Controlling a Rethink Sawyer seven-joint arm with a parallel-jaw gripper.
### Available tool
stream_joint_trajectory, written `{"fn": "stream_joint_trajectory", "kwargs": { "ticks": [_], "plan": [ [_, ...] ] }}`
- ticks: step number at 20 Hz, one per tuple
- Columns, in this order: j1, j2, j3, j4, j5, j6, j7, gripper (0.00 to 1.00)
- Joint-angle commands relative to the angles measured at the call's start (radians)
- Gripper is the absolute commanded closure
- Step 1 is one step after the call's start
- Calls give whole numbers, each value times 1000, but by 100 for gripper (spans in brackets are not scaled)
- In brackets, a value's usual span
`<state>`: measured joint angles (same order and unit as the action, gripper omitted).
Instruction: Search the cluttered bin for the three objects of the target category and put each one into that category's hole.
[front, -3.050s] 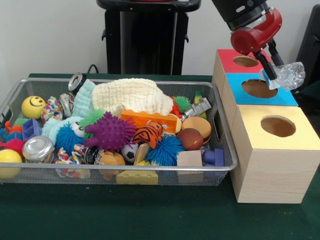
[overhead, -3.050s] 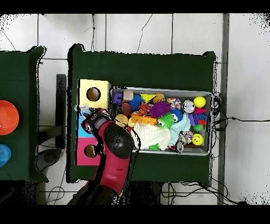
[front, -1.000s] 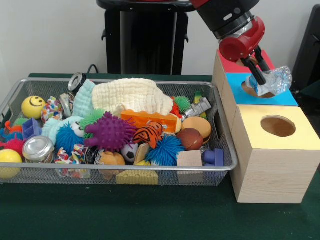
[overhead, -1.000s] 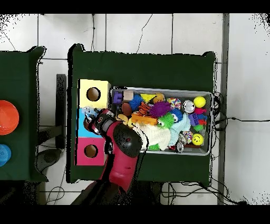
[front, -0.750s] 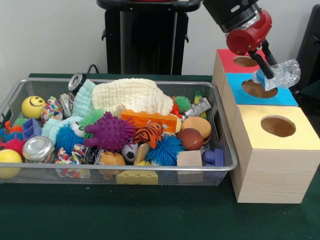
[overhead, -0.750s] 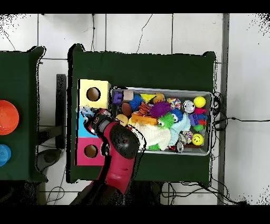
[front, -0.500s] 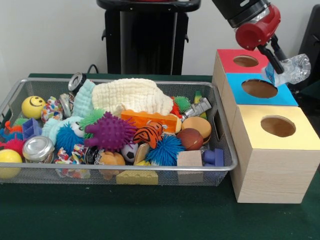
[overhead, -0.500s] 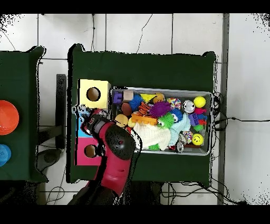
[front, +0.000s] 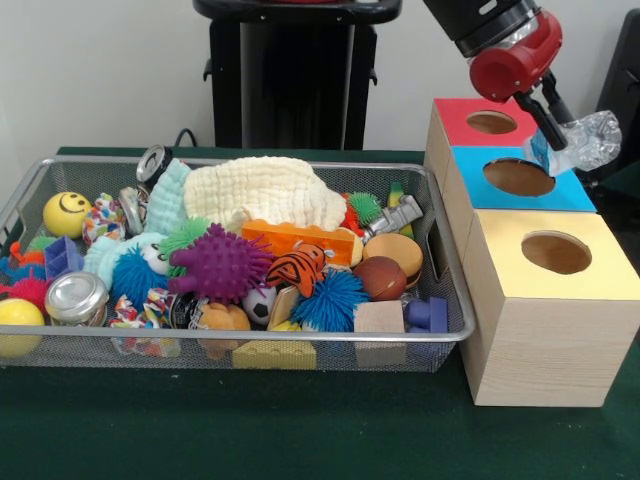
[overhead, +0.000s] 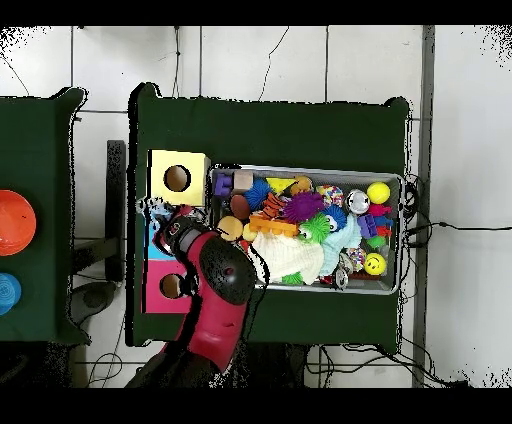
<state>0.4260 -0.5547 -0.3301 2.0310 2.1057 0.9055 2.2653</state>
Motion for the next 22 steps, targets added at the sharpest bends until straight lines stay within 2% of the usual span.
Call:
{"fn": "stream_joint_trajectory", "kwargs": {
  "ticks": [1,8,13,22],
  "plan": [
    [-20,26,64,27,63,74,-347,100],
    [-21,12,49,69,56,95,-361,100],
    [-17,28,51,98,98,116,-407,100],
    [-31,43,49,124,100,136,-449,100]
  ]
}}
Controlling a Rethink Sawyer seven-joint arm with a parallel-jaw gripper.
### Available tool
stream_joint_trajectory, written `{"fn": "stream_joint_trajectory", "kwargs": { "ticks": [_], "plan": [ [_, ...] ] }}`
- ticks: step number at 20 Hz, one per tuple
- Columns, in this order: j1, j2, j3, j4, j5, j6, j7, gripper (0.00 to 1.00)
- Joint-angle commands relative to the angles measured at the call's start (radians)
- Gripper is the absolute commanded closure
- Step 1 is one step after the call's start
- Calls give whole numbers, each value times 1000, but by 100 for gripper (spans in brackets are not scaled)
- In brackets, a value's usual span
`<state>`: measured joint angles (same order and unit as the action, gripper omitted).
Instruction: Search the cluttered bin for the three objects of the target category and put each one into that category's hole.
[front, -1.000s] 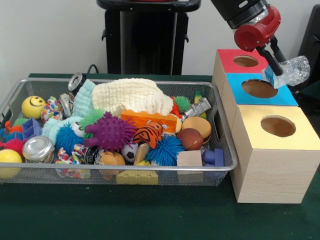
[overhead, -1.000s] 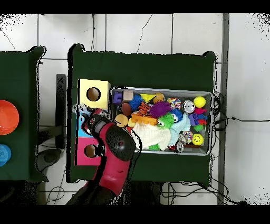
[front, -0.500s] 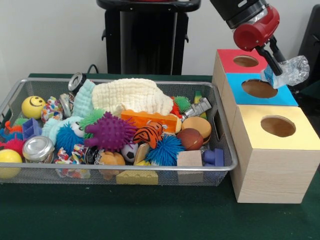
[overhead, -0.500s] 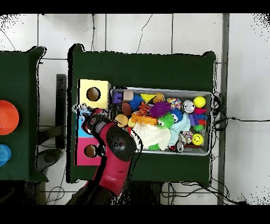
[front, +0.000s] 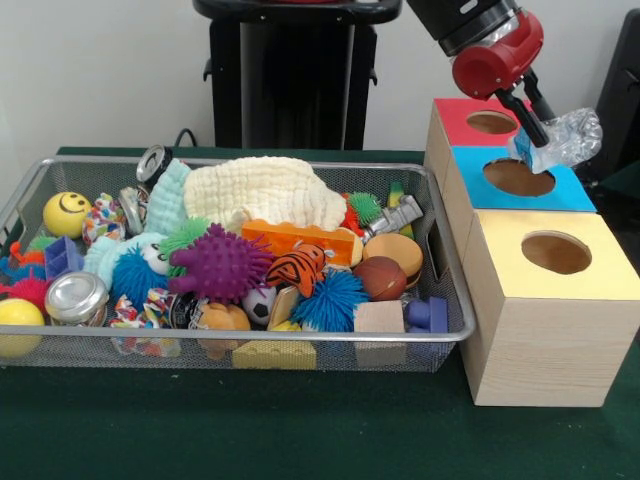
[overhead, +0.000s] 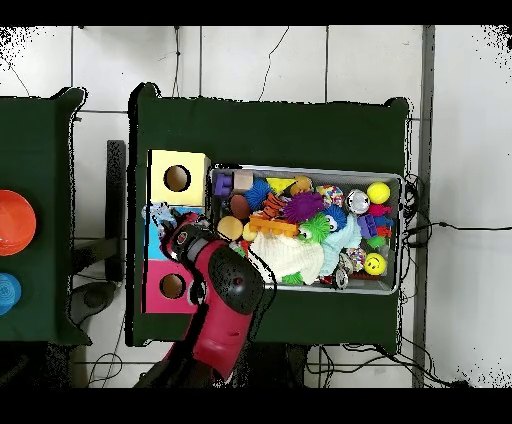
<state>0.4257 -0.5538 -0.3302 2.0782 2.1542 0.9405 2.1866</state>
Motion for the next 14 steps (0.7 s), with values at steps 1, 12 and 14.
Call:
{"fn": "stream_joint_trajectory", "kwargs": {
  "ticks": [1,12,14],
  "plan": [
    [-31,43,49,78,54,103,-376,100],
    [-26,69,67,92,123,135,-425,100],
    [-25,91,78,84,153,145,-450,100]
  ]
}}
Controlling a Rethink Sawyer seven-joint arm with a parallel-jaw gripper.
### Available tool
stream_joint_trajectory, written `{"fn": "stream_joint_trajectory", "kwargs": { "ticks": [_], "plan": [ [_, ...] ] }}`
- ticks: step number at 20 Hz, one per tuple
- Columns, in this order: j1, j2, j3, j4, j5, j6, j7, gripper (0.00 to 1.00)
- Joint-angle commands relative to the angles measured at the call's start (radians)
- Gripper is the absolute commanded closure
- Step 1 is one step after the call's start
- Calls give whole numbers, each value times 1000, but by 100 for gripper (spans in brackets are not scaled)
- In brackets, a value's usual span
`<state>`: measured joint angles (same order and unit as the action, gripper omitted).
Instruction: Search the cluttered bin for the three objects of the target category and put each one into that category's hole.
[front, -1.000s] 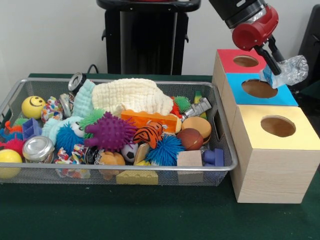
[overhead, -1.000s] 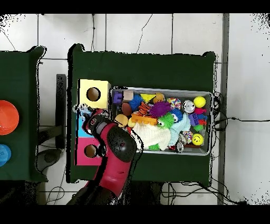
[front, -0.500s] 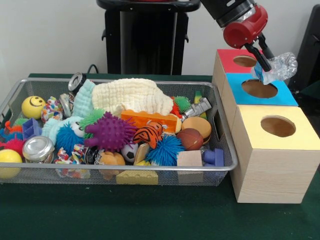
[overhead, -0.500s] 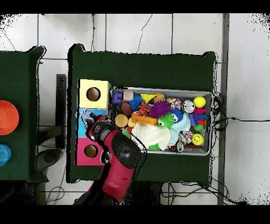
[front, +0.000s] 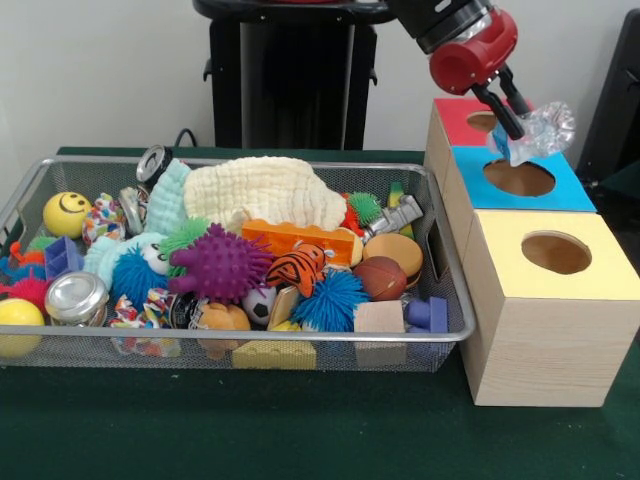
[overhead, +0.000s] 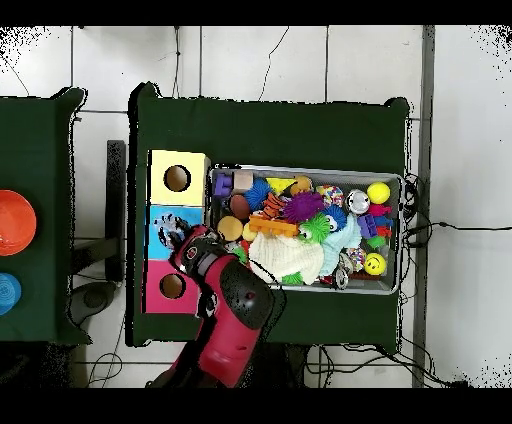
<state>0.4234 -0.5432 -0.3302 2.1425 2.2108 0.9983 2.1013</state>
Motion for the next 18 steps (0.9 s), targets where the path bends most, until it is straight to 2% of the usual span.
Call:
{"fn": "stream_joint_trajectory", "kwargs": {
  "ticks": [1,11,18],
  "plan": [
    [-23,94,84,14,112,94,-380,100],
    [-14,167,88,-37,170,130,-420,100],
    [48,188,75,-68,250,115,-382,100]
  ]
}}
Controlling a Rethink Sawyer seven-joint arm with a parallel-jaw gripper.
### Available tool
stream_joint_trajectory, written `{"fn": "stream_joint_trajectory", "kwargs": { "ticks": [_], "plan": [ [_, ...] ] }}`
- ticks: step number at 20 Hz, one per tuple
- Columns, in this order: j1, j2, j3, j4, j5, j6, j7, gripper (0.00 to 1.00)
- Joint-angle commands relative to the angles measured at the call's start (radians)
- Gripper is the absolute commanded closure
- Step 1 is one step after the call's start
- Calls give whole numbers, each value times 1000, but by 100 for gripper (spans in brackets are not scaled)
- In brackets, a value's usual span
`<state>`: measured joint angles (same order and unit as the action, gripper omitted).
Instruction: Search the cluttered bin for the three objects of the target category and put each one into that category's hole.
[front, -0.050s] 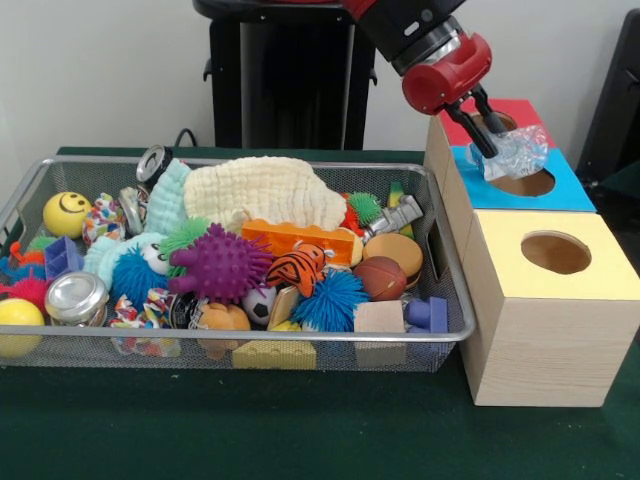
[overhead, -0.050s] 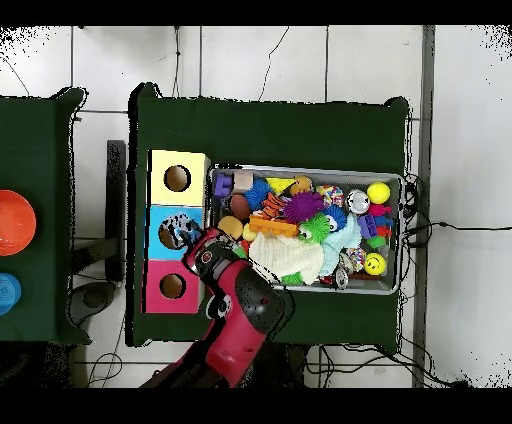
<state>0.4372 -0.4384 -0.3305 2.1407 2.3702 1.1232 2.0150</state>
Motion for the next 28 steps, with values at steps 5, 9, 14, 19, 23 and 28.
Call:
{"fn": "stream_joint_trajectory", "kwargs": {
  "ticks": [5,9,14,19,23,28],
  "plan": [
    [73,91,66,-78,133,-17,-264,100],
    [89,100,59,-81,144,-9,-250,100],
    [137,96,44,-84,179,-31,-204,100],
    [152,102,31,-102,188,-34,-186,100],
    [162,92,17,-127,182,-60,-153,100],
    [164,83,6,-157,158,-82,-116,100]
  ]
}}
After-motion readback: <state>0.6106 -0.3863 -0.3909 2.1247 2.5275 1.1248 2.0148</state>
